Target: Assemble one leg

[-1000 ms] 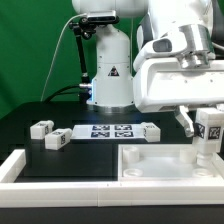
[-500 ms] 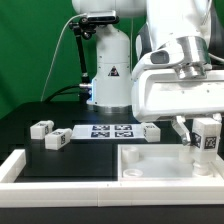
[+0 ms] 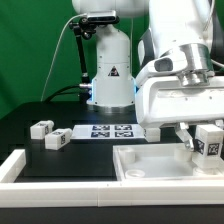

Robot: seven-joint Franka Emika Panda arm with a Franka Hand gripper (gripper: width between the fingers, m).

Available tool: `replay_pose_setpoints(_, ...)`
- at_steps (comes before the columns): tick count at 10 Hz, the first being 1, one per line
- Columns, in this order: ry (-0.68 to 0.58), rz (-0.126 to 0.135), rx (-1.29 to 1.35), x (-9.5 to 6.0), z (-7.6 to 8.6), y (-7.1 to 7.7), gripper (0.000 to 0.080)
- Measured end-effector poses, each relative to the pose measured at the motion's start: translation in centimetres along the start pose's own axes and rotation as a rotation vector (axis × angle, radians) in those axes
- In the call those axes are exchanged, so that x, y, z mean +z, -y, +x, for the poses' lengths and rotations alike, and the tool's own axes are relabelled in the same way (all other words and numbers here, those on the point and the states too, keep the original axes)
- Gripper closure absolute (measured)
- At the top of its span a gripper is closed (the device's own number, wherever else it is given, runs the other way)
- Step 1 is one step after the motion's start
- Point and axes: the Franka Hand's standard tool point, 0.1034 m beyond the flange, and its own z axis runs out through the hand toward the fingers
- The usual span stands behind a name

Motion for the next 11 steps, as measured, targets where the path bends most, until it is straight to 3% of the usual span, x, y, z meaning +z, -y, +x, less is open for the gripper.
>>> replay_pose_setpoints(3,0.003,-0.003,0.003,0.05,-0.20,-0.25,0.0512)
replay_pose_setpoints(4,0.003,-0.003,0.003,0.06,-0.20,-0.22,0.0462)
replay_pose_setpoints(6,0.003,-0.003,0.003,0.06,-0.20,-0.23,0.0207)
replay_pose_setpoints(11,0.003,-0.003,0.003,0.06,-0.20,-0.23,0.0152)
